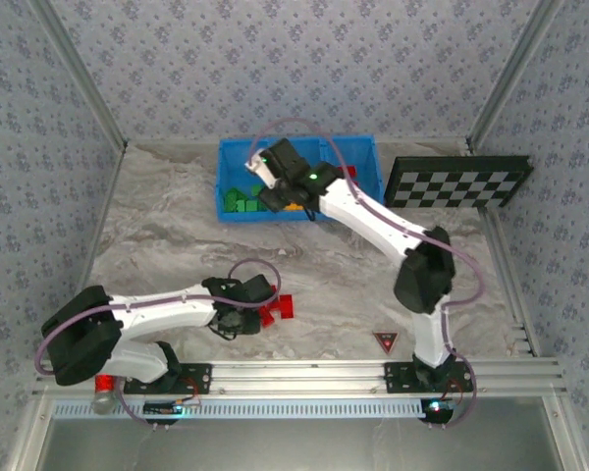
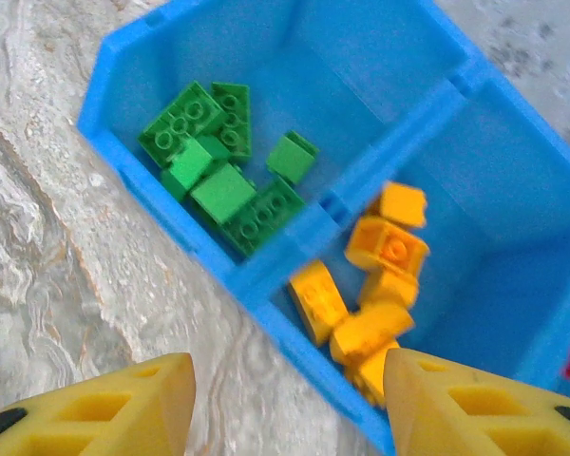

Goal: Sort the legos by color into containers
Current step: Pick up the lego from the middle-left of the table, then place the lego in the container.

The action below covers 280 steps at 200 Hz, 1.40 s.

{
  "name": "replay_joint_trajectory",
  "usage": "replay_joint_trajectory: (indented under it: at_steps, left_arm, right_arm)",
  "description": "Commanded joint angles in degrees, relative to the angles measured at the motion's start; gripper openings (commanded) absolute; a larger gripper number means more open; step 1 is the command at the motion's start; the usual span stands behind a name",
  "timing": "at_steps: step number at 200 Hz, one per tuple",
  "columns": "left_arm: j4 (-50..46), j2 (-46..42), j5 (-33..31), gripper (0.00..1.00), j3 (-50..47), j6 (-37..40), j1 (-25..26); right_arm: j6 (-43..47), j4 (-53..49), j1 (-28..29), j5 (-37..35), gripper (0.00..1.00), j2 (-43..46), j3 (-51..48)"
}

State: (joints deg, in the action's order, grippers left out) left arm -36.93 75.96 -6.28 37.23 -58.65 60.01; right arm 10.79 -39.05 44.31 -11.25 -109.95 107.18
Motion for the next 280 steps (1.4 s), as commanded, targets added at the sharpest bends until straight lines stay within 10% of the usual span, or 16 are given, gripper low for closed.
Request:
replay_joint_trajectory:
  at_steps: [1,108,280]
  left_arm:
    - [-4.1,-0.1,-2.8,0.27,5.8,3.6,-0.4]
    - [-10.3,13.6,-5.5,0.25,43.7,26.1,-9.1]
    - [-15.9,62.2,-3.6,0.25,102.8,38.8,-21.7]
  right_arm:
    - [-7.2,0.8,-2.1,-2.7,0.56,9.6,-8.4]
    - [-28.9,3.3,-7.3,3.1,0.60,42.6,-50.0]
    - [-48.6,13.6,3.8,9.1,0.61,44.1,-67.3]
